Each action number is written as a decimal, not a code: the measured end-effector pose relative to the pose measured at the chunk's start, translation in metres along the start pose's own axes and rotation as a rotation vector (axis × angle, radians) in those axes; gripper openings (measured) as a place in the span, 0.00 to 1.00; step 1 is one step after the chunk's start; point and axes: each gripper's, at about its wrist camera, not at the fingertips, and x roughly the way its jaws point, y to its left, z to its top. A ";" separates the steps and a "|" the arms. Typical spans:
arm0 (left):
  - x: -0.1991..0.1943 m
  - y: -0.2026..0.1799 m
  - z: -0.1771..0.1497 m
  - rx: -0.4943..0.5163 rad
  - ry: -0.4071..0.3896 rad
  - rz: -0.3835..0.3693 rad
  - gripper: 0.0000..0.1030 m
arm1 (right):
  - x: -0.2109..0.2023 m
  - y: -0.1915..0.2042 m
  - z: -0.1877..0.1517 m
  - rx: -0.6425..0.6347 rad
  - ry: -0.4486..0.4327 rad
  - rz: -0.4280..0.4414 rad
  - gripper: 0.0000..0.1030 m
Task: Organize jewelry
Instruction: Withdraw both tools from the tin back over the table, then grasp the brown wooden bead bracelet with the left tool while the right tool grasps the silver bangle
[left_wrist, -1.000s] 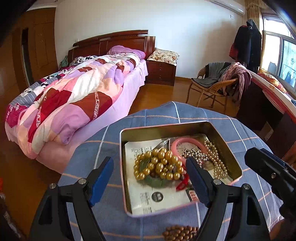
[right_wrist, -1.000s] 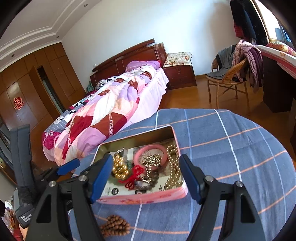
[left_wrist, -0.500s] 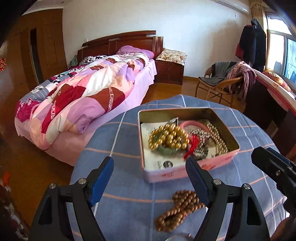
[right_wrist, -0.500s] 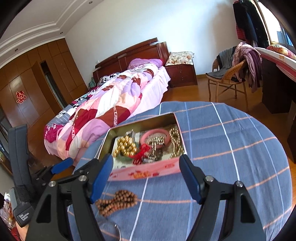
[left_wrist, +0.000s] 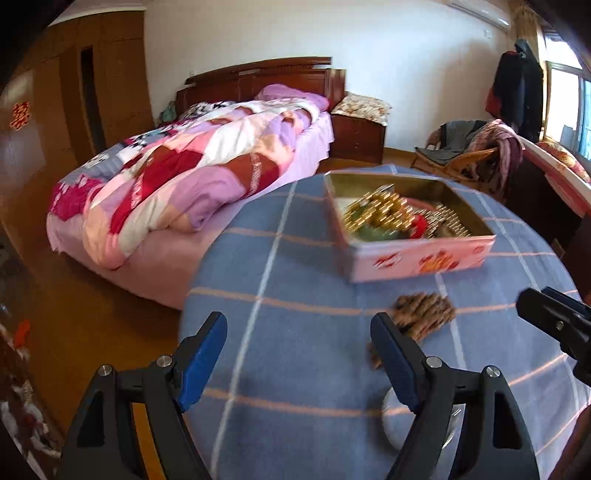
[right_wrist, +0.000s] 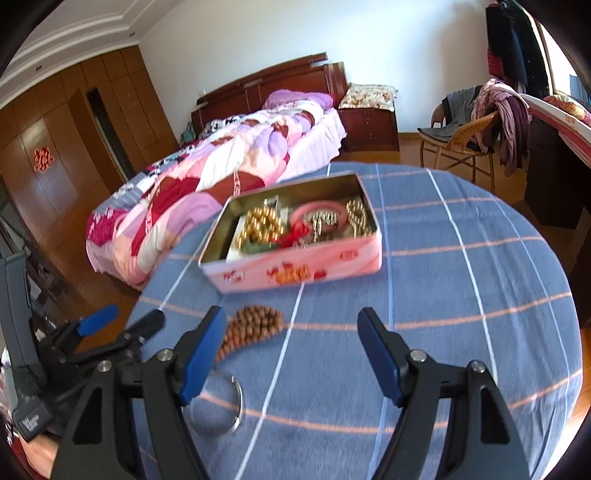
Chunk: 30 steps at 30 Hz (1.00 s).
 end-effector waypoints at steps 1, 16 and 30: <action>0.002 0.007 -0.005 -0.017 0.016 0.001 0.78 | 0.003 0.000 -0.005 -0.006 0.022 -0.002 0.74; -0.002 0.038 -0.030 -0.071 0.033 0.001 0.78 | 0.033 0.043 -0.044 -0.170 0.192 -0.031 0.54; -0.003 0.039 -0.033 -0.060 0.034 0.002 0.78 | 0.038 0.060 -0.054 -0.293 0.210 -0.124 0.09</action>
